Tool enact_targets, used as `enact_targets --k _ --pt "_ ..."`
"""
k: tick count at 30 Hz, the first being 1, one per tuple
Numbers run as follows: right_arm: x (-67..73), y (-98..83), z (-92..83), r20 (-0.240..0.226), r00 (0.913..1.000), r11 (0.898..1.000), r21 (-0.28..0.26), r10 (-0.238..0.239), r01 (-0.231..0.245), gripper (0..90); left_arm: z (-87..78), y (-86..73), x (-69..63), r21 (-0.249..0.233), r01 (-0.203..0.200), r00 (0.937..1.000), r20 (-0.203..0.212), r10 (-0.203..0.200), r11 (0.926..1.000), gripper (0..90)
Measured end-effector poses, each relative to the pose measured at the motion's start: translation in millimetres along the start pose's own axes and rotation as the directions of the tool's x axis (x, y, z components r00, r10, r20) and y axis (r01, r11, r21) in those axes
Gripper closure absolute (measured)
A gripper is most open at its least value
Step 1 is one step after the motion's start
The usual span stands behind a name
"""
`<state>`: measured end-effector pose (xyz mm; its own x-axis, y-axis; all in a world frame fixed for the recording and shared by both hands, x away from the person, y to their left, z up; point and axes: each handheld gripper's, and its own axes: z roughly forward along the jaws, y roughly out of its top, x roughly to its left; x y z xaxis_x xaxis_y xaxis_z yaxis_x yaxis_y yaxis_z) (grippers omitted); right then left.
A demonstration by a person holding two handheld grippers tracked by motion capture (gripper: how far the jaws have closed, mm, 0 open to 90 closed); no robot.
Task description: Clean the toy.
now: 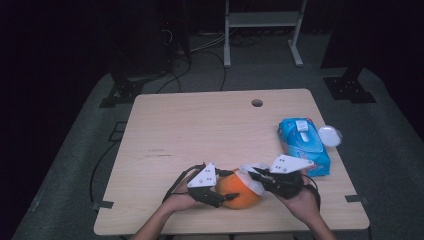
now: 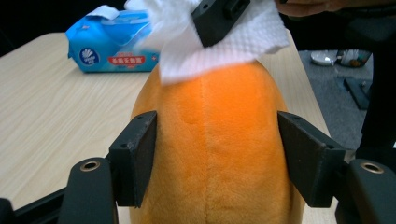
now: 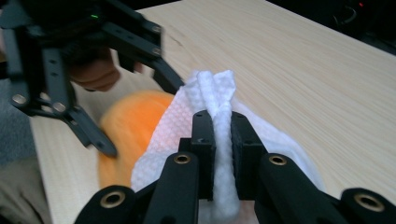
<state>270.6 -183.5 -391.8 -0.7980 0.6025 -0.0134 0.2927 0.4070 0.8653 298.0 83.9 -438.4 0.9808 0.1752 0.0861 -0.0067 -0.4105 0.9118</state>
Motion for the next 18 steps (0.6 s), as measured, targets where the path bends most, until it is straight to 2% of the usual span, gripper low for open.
enact_targets --k 2,3,7,9,12,15,18 --pt "-6.6 -4.1 -2.5 0.008 0.9993 0.999 -0.013 0.036 -0.036 81.6 1.6 -0.5 1.8 -0.005 0.026 0.9996 0.006 -0.026 0.9996 31.9" --pt "-7.4 -4.5 -3.3 0.005 0.999 0.999 -0.021 0.045 -0.045 81.6 2.8 0.3 1.2 -0.003 0.022 0.9998 0.002 -0.022 0.9998 31.7" --pt "-1.0 -0.9 -2.2 -0.003 0.9998 0.999 -0.026 0.018 -0.018 81.6 0.5 0.3 2.8 0.011 0.017 0.9999 0.001 -0.017 0.9998 31.8" --pt "-2.7 -2.2 -1.0 -0.003 0.9998 1.0 -0.016 0.021 -0.022 81.5 -1.1 -1.0 4.0 0.011 0.021 0.9998 0.002 -0.021 0.9997 31.9" --pt "-11.4 -8.1 -1.3 0.007 0.9984 0.998 -0.007 0.056 -0.056 81.5 -5.9 -6.3 11.1 0.006 0.058 0.9983 0.001 -0.058 0.9983 31.9" --pt "-17.7 -13.5 -3.0 0.006 0.9941 0.994 -0.006 0.109 -0.108 81.5 -7.1 -8.5 14.4 0.007 0.074 0.9973 0.006 -0.074 0.9973 31.8" --pt "-12.1 -8.8 -3.5 -0.017 0.9955 0.995 -0.025 0.094 -0.094 81.5 -7.7 -8.7 15.2 0.012 0.074 0.9972 0.008 -0.074 0.9972 31.5"
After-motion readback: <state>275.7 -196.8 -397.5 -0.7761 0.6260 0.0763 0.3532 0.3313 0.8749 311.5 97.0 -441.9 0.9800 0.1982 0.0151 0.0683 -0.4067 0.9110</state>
